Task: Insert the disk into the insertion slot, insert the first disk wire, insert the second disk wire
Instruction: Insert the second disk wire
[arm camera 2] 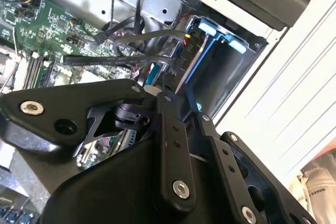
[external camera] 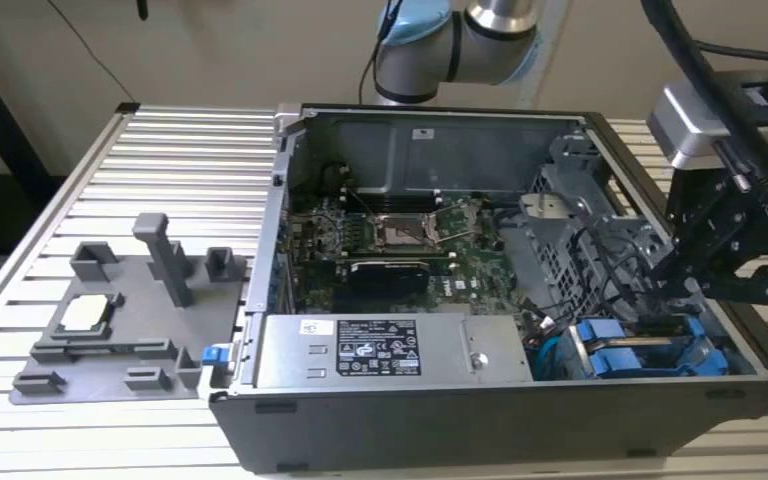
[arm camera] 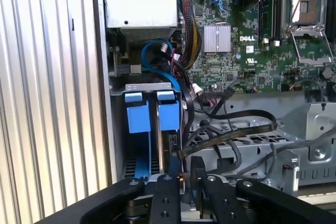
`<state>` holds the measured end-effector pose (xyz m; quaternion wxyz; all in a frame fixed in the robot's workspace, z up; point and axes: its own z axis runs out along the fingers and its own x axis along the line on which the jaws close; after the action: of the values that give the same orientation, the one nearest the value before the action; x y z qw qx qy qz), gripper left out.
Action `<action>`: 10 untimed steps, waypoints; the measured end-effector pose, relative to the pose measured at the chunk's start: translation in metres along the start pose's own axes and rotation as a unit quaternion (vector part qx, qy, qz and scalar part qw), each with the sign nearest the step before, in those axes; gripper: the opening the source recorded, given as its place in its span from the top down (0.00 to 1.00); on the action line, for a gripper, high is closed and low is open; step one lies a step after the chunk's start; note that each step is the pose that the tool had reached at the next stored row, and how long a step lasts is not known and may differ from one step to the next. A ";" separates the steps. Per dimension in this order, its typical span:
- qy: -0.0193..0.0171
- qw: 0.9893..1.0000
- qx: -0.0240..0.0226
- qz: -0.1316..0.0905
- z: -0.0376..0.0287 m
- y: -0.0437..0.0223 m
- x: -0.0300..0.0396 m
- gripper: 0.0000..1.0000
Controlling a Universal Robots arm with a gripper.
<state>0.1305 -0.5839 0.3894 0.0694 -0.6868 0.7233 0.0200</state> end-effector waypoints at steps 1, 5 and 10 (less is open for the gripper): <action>0.000 1.000 0.000 0.000 -0.0037 -0.0003 -0.0005 0.76; 0.000 1.000 -0.001 0.000 -0.0168 -0.0011 -0.0022 0.76; 0.000 1.000 -0.001 0.000 -0.0185 -0.0013 -0.0024 0.76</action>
<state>0.1305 -0.5839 0.4080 0.0688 -0.6866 0.7235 0.0205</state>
